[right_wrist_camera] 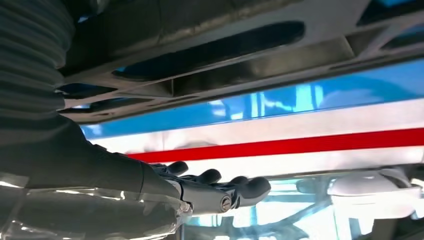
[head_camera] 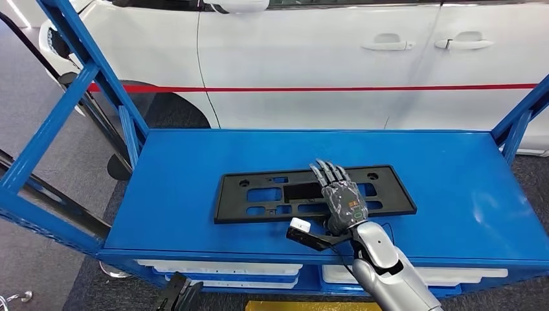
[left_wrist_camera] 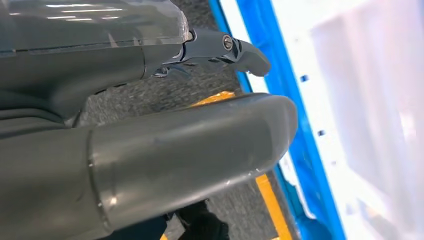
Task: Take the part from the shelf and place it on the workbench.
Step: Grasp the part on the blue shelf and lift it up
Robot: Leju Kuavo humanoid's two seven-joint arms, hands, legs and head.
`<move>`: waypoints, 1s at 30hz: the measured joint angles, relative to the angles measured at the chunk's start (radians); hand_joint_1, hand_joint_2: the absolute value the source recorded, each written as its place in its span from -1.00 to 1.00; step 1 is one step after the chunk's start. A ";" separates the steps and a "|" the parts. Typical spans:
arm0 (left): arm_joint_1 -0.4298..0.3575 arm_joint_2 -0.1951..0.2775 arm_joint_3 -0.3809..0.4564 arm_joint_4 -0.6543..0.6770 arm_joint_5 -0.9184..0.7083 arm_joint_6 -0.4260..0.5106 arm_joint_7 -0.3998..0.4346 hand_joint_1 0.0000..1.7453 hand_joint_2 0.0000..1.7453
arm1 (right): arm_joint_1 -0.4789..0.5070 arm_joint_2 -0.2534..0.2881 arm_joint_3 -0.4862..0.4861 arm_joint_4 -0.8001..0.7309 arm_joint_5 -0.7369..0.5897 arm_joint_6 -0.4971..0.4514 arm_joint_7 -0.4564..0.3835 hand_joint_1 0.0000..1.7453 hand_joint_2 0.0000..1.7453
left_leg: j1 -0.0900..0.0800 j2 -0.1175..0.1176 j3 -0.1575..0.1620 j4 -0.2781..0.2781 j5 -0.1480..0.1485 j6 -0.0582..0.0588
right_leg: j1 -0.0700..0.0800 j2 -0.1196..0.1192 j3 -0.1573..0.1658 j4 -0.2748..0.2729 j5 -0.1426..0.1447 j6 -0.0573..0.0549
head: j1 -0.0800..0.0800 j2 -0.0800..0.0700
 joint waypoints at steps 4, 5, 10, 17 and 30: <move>0.002 0.000 0.000 0.001 0.000 0.002 -0.001 -1.00 -1.00 | 0.001 0.001 0.002 0.007 0.004 0.002 0.008 1.00 1.00 | 0.004 0.000 -0.087 0.109 -0.015 -0.007 | 0.000 0.001 0.005 0.002 -0.007 -0.001 | 0.000 0.000; 0.002 0.000 0.000 0.001 0.000 0.003 -0.001 -1.00 -1.00 | 0.001 0.001 0.002 0.008 0.005 0.003 0.009 1.00 1.00 | 0.005 0.000 -0.068 0.051 0.027 -0.004 | 0.000 0.002 0.009 0.002 -0.009 0.000 | 0.000 0.000; -0.001 0.001 -0.001 0.001 0.000 0.007 -0.002 -1.00 -1.00 | 0.001 0.001 0.002 0.012 0.005 0.004 0.010 1.00 1.00 | -0.008 -0.001 0.003 -0.144 0.108 0.018 | 0.001 0.003 0.014 0.001 -0.011 0.023 | 0.000 0.000; -0.004 0.000 -0.002 0.002 -0.005 0.036 -0.012 -1.00 -1.00 | 0.006 -0.001 0.002 0.015 0.002 0.006 0.011 1.00 1.00 | -0.001 0.003 0.014 -0.167 0.137 0.047 | -0.003 0.002 -0.097 0.236 -0.135 0.051 | 0.001 0.000; -0.001 -0.004 -0.008 0.002 -0.018 0.133 -0.048 -1.00 0.50 | 0.024 0.000 -0.062 -0.071 -0.149 -0.047 -0.027 1.00 1.00 | 0.001 -0.001 -0.030 -0.034 0.042 -0.001 | -0.004 0.001 0.014 0.001 -0.014 0.007 | -0.001 0.000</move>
